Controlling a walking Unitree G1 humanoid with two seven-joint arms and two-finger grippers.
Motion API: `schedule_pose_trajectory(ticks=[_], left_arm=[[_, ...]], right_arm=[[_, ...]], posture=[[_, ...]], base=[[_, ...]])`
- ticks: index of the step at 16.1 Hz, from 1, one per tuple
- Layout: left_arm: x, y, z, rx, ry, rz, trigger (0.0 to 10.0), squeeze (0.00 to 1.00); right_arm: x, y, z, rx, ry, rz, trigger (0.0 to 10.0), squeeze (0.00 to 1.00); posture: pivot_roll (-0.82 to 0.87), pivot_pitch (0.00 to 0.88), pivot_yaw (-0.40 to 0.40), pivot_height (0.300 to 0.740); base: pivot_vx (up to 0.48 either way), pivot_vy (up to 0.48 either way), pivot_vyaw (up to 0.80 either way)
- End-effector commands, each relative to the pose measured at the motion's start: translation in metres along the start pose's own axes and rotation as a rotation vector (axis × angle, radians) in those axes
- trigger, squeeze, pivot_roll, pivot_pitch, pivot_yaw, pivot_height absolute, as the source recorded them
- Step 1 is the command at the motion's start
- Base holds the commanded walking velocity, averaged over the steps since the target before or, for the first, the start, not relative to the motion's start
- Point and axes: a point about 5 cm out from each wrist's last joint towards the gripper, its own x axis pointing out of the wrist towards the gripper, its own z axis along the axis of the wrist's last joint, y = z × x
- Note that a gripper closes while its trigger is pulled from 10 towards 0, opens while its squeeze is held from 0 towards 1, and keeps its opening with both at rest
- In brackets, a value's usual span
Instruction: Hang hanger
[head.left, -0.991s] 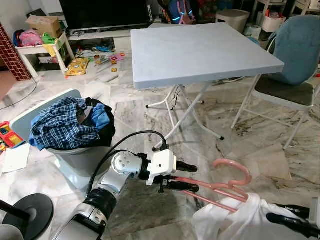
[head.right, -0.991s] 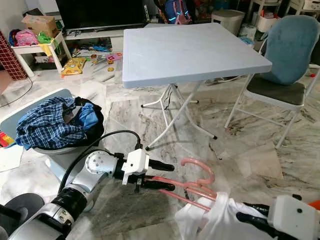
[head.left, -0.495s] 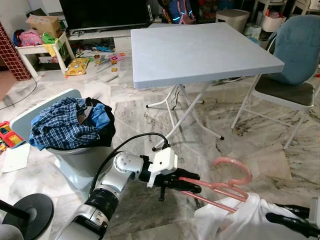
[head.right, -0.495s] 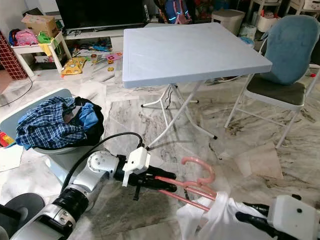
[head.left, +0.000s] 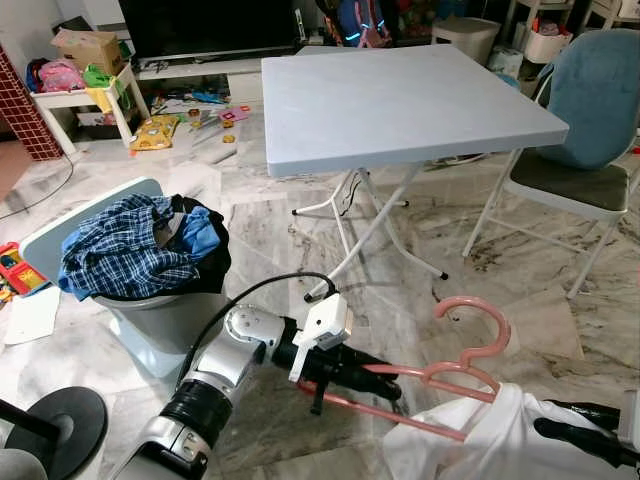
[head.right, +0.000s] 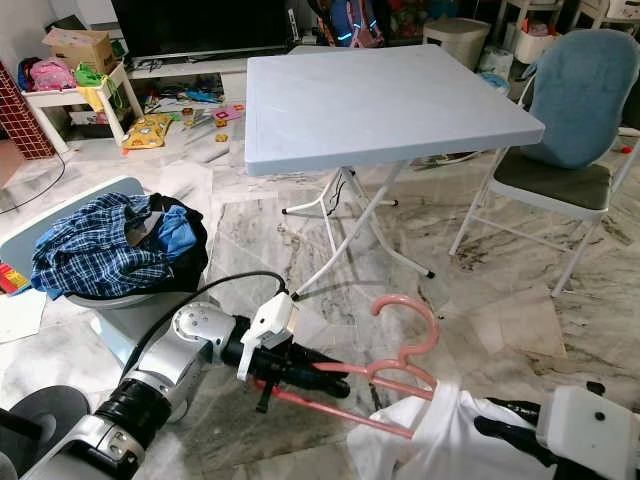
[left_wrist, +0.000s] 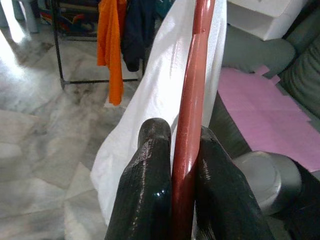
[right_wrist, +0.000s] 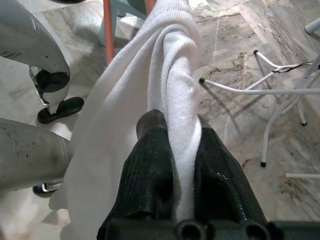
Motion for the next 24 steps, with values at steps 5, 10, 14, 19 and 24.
schedule_pose_trajectory(ticks=[5,10,14,19,24], left_arm=[[0.002,0.0,0.012,0.044,-0.045,0.031,10.0,0.84],[0.003,-0.002,0.011,0.108,-0.011,0.04,10.0,1.0],[0.002,-0.005,0.008,0.093,0.014,-0.012,3.7,0.0],[0.0,-0.009,0.003,0.052,0.028,-0.051,0.0,0.0],[0.001,-0.005,0.002,0.088,0.017,0.017,0.0,0.0]], right_arm=[[0.005,0.002,0.002,-0.015,-0.018,0.023,10.0,0.0],[0.005,0.002,0.0,-0.021,-0.016,0.02,10.0,0.0],[0.004,-0.001,0.0,-0.038,-0.009,0.014,10.0,0.0],[0.005,-0.005,0.001,-0.05,-0.013,-0.003,10.0,0.0],[0.014,-0.008,0.0,-0.04,-0.025,-0.039,10.0,0.0]], posture=[[-0.09,0.0,0.024,0.74],[-0.08,0.0,0.023,0.74],[-0.09,0.0,0.021,0.74],[-0.09,0.0,0.017,0.74],[-0.09,0.0,0.016,0.74]], base=[[0.0,0.0,0.0],[0.0,0.0,0.0],[0.0,0.0,0.0],[0.0,0.0,0.0],[0.0,0.0,0.0]])
